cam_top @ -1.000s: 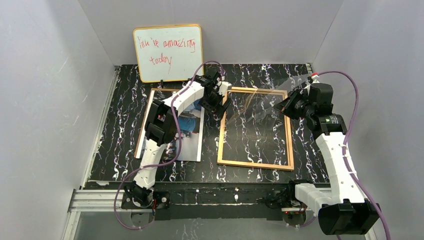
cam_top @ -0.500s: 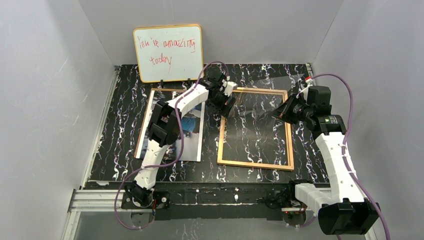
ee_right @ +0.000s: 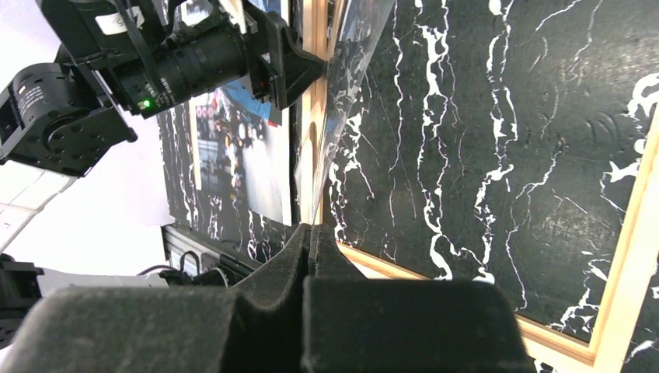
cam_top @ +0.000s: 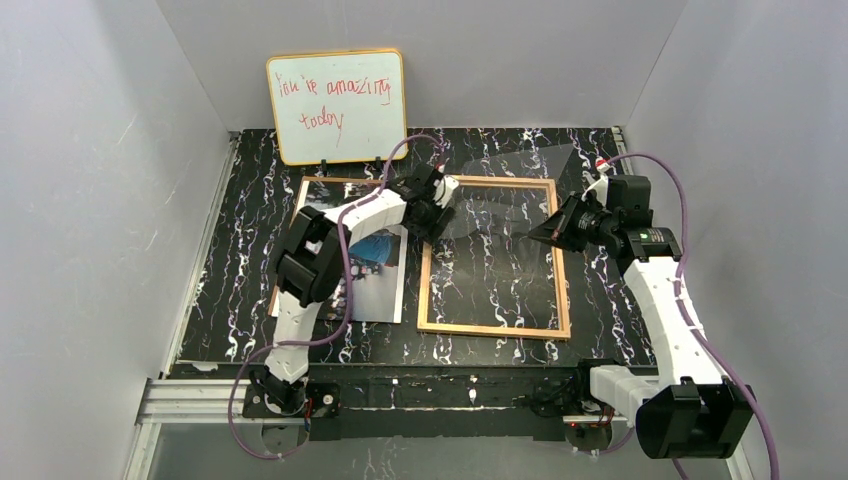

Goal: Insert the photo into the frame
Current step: Move the photo frame to the center of the board.

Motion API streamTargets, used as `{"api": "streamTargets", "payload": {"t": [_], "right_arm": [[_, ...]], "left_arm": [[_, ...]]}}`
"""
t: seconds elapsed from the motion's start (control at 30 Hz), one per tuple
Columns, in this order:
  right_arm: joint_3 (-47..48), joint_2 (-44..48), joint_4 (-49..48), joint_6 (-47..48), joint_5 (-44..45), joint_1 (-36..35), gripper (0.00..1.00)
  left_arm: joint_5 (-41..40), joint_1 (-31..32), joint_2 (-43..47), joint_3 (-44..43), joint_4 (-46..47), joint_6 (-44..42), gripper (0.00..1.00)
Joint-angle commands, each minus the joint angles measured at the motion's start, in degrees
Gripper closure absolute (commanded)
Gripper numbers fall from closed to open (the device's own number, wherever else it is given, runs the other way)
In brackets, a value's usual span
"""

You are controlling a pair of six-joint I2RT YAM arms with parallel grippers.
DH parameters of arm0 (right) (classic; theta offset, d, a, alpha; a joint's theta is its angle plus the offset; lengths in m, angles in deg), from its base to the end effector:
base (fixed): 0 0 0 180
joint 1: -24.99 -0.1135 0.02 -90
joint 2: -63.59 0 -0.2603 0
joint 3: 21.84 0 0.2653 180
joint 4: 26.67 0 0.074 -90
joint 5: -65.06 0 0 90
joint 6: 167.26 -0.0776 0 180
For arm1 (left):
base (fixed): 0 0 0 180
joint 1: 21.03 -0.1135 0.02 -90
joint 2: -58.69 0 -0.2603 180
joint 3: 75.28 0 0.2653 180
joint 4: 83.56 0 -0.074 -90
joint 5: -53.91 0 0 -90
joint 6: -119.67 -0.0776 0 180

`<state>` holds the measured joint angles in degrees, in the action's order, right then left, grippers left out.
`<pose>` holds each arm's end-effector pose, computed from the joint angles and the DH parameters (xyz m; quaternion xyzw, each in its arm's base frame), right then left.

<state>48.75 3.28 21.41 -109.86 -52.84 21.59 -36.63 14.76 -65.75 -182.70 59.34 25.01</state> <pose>0.2622 0.0520 0.2996 0.1171 0.8701 0.3378 0.3392 0.4139 -0.2975 0.1277 0.3275 0.8932 -0.0783 0.2979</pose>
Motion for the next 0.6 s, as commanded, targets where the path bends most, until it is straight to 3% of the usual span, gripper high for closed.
{"api": "streamTargets", "payload": {"t": [0.0, 0.2, 0.43, 0.57], "right_arm": [[-2.9, -1.1, -5.8, -0.4, -6.1, 0.0, 0.99], [-6.4, -2.6, -12.4, -4.1, -8.9, -1.8, 0.99], [-6.6, -6.7, -19.2, -9.7, -3.4, -15.7, 0.99], [-7.4, -8.5, -22.2, -12.8, -1.9, -18.8, 0.99]], "left_arm": [[-10.1, -3.0, 2.7, 10.9, -3.0, -0.6, 0.37], [-10.7, -7.3, 6.0, 17.5, -2.2, -2.7, 0.37], [-11.1, -10.3, 11.9, 24.4, -2.0, -10.3, 0.38], [-10.1, -12.0, 14.8, 24.7, -2.5, -13.1, 0.37]]}}
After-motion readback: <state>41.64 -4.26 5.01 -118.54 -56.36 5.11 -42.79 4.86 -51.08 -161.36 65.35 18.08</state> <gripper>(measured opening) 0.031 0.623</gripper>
